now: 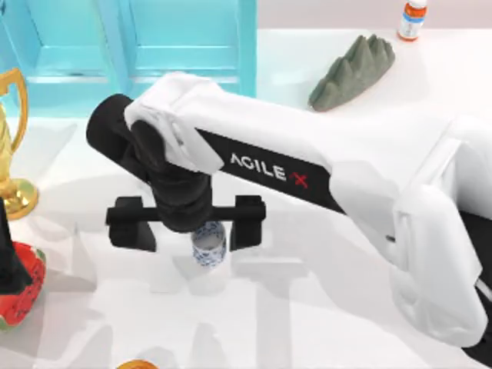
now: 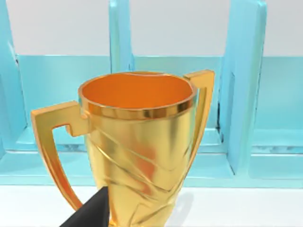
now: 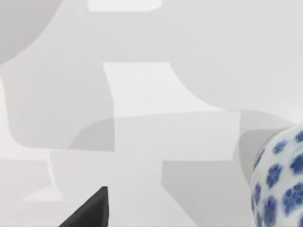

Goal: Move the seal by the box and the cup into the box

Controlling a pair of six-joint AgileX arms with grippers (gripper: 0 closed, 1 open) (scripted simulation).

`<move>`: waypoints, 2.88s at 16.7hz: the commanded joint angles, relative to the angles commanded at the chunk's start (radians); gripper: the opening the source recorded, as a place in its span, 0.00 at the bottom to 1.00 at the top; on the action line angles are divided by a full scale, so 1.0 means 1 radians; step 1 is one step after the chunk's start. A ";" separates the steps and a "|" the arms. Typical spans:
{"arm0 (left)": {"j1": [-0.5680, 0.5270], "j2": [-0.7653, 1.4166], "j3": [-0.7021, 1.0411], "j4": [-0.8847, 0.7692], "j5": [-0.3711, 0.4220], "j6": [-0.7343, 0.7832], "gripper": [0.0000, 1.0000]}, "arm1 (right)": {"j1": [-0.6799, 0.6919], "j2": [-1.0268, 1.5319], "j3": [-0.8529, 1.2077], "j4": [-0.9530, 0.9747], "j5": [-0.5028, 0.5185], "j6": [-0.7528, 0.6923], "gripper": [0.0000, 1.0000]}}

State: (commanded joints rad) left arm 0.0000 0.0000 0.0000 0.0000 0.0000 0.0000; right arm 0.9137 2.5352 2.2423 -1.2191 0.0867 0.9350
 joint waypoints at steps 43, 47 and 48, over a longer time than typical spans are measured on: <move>0.000 0.000 0.000 0.000 0.000 0.000 1.00 | -0.159 -0.411 -0.322 -0.095 -0.009 -0.163 0.00; 0.000 0.000 0.000 0.000 0.000 0.000 1.00 | -0.321 -0.479 -0.418 -0.086 -0.026 -0.316 0.00; 0.000 0.000 0.000 0.000 0.000 0.000 1.00 | -0.377 -0.507 -0.449 -0.078 -0.038 -0.373 0.00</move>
State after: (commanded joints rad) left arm 0.0000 0.0000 0.0000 0.0000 0.0000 0.0000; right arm 0.5371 2.0282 1.7932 -1.2973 0.0490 0.5616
